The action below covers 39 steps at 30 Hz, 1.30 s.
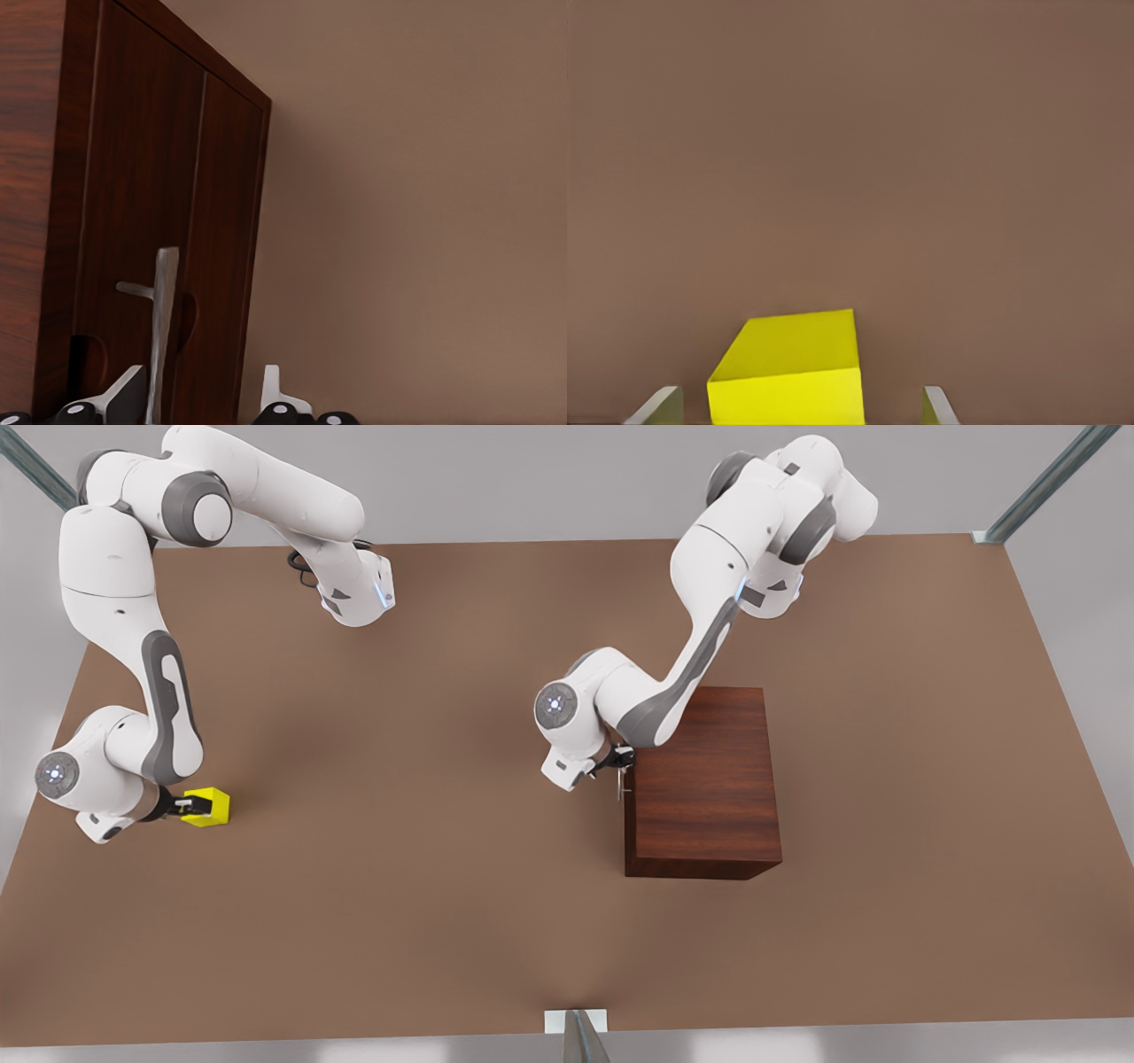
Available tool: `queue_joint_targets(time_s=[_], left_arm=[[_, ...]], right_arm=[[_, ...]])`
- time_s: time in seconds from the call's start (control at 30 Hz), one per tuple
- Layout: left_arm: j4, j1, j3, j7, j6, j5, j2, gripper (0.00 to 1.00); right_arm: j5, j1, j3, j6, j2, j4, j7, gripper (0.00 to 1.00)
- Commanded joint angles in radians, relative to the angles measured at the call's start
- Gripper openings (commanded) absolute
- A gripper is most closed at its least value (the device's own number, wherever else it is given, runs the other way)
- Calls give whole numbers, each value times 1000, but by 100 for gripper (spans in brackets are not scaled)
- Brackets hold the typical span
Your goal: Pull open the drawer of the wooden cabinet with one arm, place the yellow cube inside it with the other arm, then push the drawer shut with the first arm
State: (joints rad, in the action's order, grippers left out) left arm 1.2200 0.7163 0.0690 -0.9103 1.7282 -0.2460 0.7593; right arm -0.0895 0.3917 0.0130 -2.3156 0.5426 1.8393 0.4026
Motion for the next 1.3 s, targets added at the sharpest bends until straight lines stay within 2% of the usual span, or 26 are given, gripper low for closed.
queue_joint_targets(time_s=[0.0,0.47,0.53,0.63,0.83,0.93,0.97,1.03,1.07,1.13,1.17,1.27], left_arm=[[-1,0,0,-50,-2,-2,3,73],[-37,17,49,-107,117,13,29,72],[-50,23,49,-107,116,13,35,72],[-57,25,54,-108,111,13,35,72],[-131,55,64,-125,97,63,34,73],[-177,52,110,-150,94,63,34,73],[-194,42,121,-150,73,83,22,73],[-249,-30,123,-121,-59,143,-43,84],[-249,-116,123,-9,-143,146,-95,100],[-247,-271,121,134,-269,189,-166,100],[-247,-357,121,177,-331,189,-190,100],[-247,-569,120,199,-401,189,-224,100]], right_arm=[[-6,-5,-2,-10,-4,6,183,100],[-4,-5,-4,-77,85,-2,153,100],[-4,-5,-4,-76,85,-2,154,81],[-4,-2,-4,-67,83,-2,156,71],[-2,-14,-22,-1,-46,-31,156,69],[-2,-13,-129,272,-136,-132,50,69],[-2,-13,-166,306,-168,-134,4,69],[7,-7,-232,341,-194,-155,-30,69],[77,-8,-257,387,-194,-173,-37,69],[76,-19,-324,390,-193,-199,-156,69],[70,-80,-350,389,-190,-209,-275,69],[30,-267,-350,458,-176,-331,-573,69]])
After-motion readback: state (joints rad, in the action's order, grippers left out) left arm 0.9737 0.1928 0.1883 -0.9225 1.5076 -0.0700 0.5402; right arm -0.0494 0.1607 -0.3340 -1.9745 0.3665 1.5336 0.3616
